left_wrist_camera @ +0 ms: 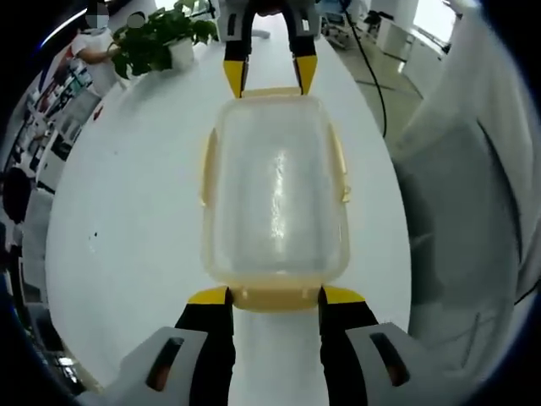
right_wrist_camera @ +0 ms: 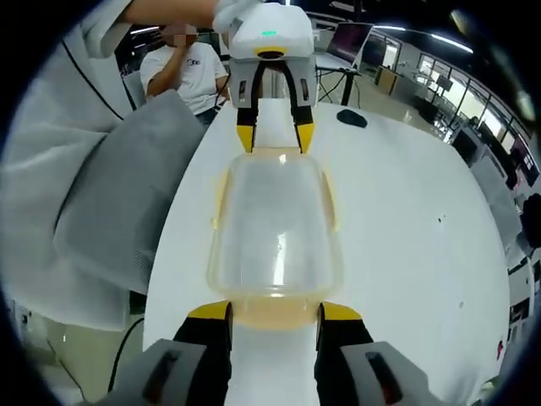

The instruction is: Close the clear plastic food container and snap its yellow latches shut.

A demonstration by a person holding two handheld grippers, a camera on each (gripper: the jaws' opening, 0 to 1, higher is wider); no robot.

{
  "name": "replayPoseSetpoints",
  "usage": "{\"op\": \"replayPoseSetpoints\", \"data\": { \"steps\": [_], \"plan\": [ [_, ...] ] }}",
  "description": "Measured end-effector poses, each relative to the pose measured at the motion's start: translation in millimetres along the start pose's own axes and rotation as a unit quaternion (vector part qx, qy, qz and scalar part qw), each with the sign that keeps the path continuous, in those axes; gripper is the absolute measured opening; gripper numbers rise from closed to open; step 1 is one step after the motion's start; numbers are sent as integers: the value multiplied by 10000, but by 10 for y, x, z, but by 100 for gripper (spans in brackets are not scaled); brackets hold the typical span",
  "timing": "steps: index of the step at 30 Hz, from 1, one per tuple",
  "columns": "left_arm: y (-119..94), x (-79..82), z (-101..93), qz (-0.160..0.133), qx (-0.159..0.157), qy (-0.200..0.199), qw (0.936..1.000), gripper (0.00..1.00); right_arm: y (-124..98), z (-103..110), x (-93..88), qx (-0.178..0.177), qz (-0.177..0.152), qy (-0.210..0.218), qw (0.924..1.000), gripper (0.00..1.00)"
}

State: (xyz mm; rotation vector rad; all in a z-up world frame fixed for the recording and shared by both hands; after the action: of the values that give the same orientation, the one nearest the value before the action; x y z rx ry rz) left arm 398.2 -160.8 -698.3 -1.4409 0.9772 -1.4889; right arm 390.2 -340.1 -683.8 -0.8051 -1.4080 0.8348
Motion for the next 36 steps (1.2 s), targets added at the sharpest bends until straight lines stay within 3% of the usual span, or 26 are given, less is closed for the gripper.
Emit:
{"op": "replayPoseSetpoints", "data": {
  "steps": [14,36],
  "plan": [
    [200,77,-9,-65,-148,-44,9999,37,110,-4,-228,64,110,42,9999,37],
    [300,67,-54,9,-191,-99,9998,37,253,21,-335,90,196,-62,9997,37]
  ]
}}
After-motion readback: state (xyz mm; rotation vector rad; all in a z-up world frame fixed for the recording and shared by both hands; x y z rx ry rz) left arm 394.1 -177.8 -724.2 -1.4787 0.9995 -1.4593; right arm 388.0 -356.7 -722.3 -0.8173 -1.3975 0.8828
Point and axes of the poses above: the point that each gripper's makers call its tool centre point, and the gripper's own axes: y roughly forward along the fingers, z roughly to its left, x roughly out of its top, the point moved 2 cm from there along -y, roughly backward along the fingers
